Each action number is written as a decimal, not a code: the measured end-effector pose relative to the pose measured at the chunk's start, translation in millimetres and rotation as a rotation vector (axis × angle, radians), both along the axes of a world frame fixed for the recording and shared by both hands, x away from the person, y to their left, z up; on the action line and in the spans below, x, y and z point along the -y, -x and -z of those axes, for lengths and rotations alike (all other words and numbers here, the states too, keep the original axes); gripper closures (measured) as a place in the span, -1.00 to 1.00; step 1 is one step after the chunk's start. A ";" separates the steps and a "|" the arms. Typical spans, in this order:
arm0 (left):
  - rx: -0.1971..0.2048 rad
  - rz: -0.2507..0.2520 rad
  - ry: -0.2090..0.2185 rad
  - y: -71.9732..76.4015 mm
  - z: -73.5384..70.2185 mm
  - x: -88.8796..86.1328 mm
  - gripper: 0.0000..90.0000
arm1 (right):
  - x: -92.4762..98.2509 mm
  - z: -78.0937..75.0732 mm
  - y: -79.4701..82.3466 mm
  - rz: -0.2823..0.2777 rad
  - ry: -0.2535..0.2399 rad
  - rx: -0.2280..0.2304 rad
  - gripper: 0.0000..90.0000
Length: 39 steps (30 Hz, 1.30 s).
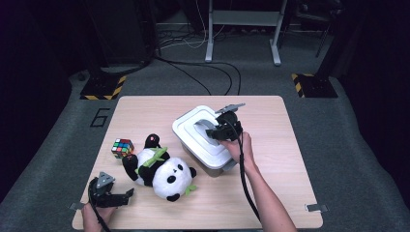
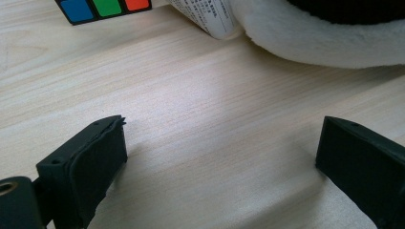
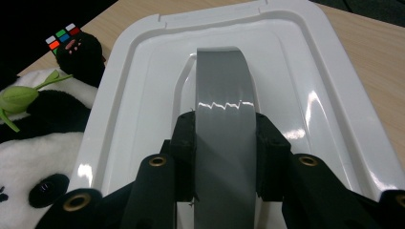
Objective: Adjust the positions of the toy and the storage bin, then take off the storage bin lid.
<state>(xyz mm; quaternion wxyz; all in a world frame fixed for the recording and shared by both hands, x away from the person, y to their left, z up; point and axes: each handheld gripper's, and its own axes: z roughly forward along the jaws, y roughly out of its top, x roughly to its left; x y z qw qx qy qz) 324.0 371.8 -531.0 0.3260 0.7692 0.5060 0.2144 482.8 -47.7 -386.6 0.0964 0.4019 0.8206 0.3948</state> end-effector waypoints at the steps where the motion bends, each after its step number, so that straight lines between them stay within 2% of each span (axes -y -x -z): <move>1: 0.000 0.000 0.000 0.0 0.0 0.0 -0.93 | -0.7 0.0 0.1 0.001 0.001 0.001 0.48; 20: -0.003 0.000 -0.001 0.0 -0.2 -0.1 -0.93 | -4.9 -1.1 1.4 0.007 0.028 0.018 0.47; 31: -0.003 -0.001 -0.003 0.0 -0.3 -0.1 -0.93 | -4.3 -1.2 0.8 0.022 0.017 0.038 0.48; 39: 0.000 -0.001 -0.001 0.0 0.0 0.0 -0.93 | -2.1 -10.6 4.1 0.032 0.003 0.072 0.48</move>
